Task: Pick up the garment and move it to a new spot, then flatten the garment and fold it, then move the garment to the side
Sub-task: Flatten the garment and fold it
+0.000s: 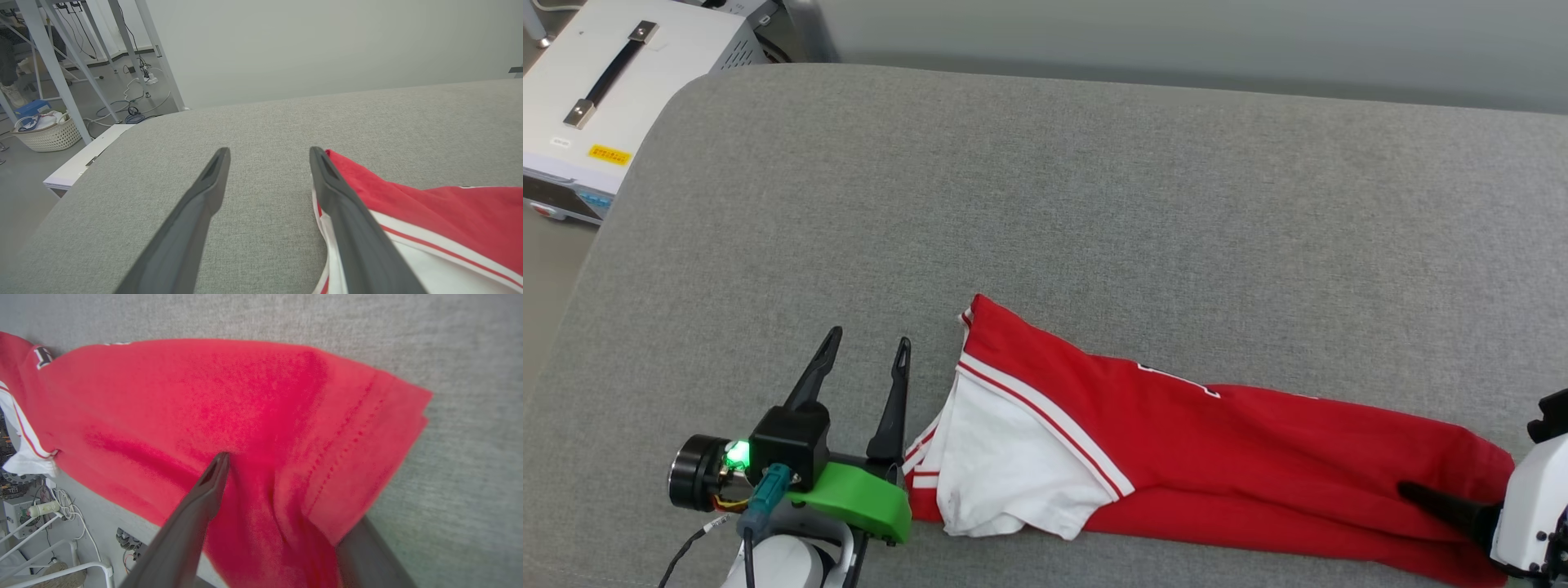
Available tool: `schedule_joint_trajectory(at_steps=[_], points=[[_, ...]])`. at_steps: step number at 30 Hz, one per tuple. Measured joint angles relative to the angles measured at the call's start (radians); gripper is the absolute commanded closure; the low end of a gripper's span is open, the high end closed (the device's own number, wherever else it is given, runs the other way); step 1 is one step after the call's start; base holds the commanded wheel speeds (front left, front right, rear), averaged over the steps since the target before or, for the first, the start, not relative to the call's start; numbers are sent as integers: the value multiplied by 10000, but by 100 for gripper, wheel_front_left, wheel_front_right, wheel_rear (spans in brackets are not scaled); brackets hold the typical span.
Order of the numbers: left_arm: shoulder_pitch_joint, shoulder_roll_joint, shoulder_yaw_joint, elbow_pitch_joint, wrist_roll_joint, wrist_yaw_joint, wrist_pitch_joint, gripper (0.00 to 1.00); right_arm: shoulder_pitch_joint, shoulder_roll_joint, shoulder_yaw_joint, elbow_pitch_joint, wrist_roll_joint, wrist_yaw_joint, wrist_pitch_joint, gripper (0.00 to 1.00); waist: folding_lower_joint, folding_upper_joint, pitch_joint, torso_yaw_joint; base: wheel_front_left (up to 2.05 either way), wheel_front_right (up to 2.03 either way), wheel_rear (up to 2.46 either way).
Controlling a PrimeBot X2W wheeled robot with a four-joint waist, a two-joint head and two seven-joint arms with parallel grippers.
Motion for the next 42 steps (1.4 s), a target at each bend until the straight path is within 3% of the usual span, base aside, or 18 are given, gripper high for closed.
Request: schedule_joint_trajectory(at_steps=[5, 6, 7, 8, 19, 27, 32, 36, 42], points=[[146, -596, 614, 67, 560, -372, 0, 0, -221, -13, 614, 102, -52, 0, -265, 0, 0, 0, 7, 58, 0, 0, 0], [178, -692, 725, 88, 665, -426, 0, 0, -243, -46, 715, 127, -100, 0, -337, 31, 0, 0, 8, 66, 0, 0, 0], [227, -782, 844, 105, 752, -476, 0, 0, -264, -77, 819, 155, -173, 0, -439, 85, 0, 0, 4, 65, 0, 0, 0], [272, -853, 943, 121, 825, -518, 0, 0, -287, -98, 880, 192, -221, 0, -537, 100, 0, 0, 0, 61, 0, 0, 0], [975, -1651, 2127, 153, 1806, -997, 0, 0, -388, -470, 982, 890, -311, 27, -1517, 100, 0, 0, -362, -107, 0, 0, 0], [1267, -2015, 2671, 176, 2431, -1333, 0, 0, -309, -1743, 378, 1902, -535, 23, -1992, 100, 1, 0, -628, -273, 0, 0, 0], [1437, -2207, 2857, 228, 2635, -1534, 0, 0, -265, -2217, 98, 2408, -704, 21, -2025, 100, 1, 1, -783, -396, 0, 0, 0], [1641, -2309, 3051, 247, 2788, -1649, 0, 0, -134, -2261, 33, 2017, -654, 15, -2065, 100, 1, 0, -944, -482, 0, 0, 0], [1795, -2474, 3264, 314, 3001, -1835, 0, 0, 308, -2330, -84, 481, -330, 13, -1866, 100, 1, 0, -1127, -599, 0, 0, 0]])
